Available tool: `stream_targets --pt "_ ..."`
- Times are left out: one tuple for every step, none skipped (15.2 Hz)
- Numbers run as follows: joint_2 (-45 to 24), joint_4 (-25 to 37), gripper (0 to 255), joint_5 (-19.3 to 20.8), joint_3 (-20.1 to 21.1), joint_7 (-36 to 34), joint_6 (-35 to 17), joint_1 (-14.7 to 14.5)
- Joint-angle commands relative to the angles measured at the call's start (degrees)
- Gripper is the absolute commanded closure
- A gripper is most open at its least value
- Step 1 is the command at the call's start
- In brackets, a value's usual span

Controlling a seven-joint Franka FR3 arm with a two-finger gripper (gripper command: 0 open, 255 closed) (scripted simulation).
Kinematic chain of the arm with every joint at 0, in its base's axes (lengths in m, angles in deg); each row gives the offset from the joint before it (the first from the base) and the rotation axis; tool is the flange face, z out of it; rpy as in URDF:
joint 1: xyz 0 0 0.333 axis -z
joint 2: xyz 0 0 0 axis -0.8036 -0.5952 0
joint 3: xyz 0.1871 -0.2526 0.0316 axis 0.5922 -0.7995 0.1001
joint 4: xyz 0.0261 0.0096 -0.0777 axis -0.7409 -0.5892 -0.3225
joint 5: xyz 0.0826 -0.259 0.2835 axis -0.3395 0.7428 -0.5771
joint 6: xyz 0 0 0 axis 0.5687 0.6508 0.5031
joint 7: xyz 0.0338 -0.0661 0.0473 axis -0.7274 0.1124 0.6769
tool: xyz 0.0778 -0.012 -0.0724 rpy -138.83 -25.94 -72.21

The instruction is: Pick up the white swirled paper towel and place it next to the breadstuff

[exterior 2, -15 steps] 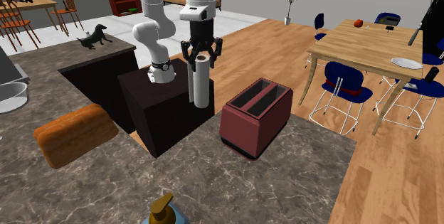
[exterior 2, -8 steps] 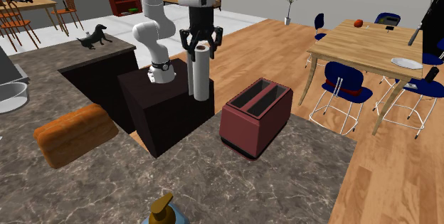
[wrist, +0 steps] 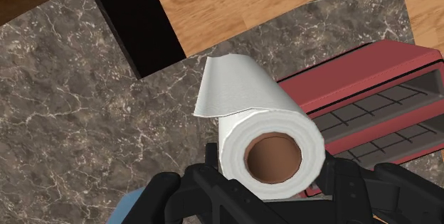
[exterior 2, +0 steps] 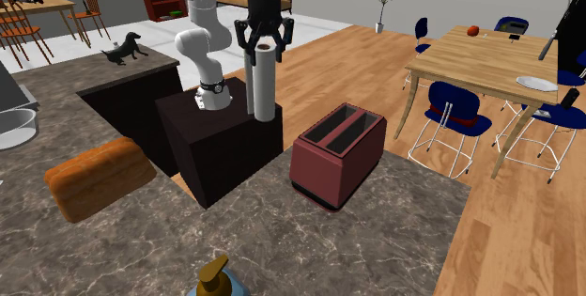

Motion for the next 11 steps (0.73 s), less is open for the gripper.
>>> stream_targets --pt "-1.5 4.02 255 -0.04 -0.02 0.15 2.56 0.04" --pt "-2.31 6.15 255 -0.06 -0.02 0.22 3.87 0.06" --pt "-3.25 8.5 255 -0.08 -0.03 0.29 5.28 0.08" --pt "-4.35 11.14 255 -0.1 -0.04 0.38 6.82 0.11" --pt "-5.68 14.2 255 -0.13 -0.05 0.47 8.55 0.14" --pt "-7.4 17.97 255 -0.17 -0.07 0.58 10.6 0.19" --pt "-9.22 21.78 255 -0.2 -0.09 0.68 12.58 0.24" --pt "-3.92 12.82 255 -0.21 -0.22 1.38 8.88 0.89" --pt "-0.38 7.09 255 -0.24 -0.38 2.18 6.64 1.59" --pt "2.51 2.55 255 -0.29 -0.61 3.04 4.94 2.27" --pt "5.05 -1.33 255 -0.34 -0.87 3.93 3.54 2.94"
